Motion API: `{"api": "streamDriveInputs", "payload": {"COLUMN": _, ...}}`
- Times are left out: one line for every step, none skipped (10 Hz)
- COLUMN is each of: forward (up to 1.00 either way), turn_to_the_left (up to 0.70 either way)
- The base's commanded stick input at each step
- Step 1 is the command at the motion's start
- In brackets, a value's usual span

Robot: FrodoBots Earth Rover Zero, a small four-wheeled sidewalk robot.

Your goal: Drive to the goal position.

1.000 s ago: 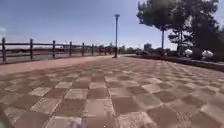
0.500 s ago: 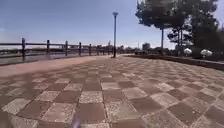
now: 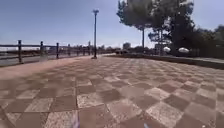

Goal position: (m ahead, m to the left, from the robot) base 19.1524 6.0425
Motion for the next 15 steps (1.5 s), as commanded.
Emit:
{"api": "streamDriveInputs", "payload": {"forward": 1.0, "turn_to_the_left": 0.0}}
{"api": "streamDriveInputs", "payload": {"forward": 1.0, "turn_to_the_left": 0.0}}
{"api": "streamDriveInputs", "payload": {"forward": 1.0, "turn_to_the_left": 0.0}}
{"api": "streamDriveInputs", "payload": {"forward": 1.0, "turn_to_the_left": 0.0}}
{"api": "streamDriveInputs", "payload": {"forward": 1.0, "turn_to_the_left": 0.02}}
{"api": "streamDriveInputs", "payload": {"forward": 1.0, "turn_to_the_left": 0.4}}
{"api": "streamDriveInputs", "payload": {"forward": 1.0, "turn_to_the_left": 0.36}}
{"api": "streamDriveInputs", "payload": {"forward": 1.0, "turn_to_the_left": 0.09}}
{"api": "streamDriveInputs", "payload": {"forward": 1.0, "turn_to_the_left": 0.0}}
{"api": "streamDriveInputs", "payload": {"forward": 1.0, "turn_to_the_left": 0.0}}
{"api": "streamDriveInputs", "payload": {"forward": 1.0, "turn_to_the_left": 0.0}}
{"api": "streamDriveInputs", "payload": {"forward": 1.0, "turn_to_the_left": 0.0}}
{"api": "streamDriveInputs", "payload": {"forward": 1.0, "turn_to_the_left": 0.0}}
{"api": "streamDriveInputs", "payload": {"forward": 1.0, "turn_to_the_left": 0.0}}
{"api": "streamDriveInputs", "payload": {"forward": 1.0, "turn_to_the_left": 0.0}}
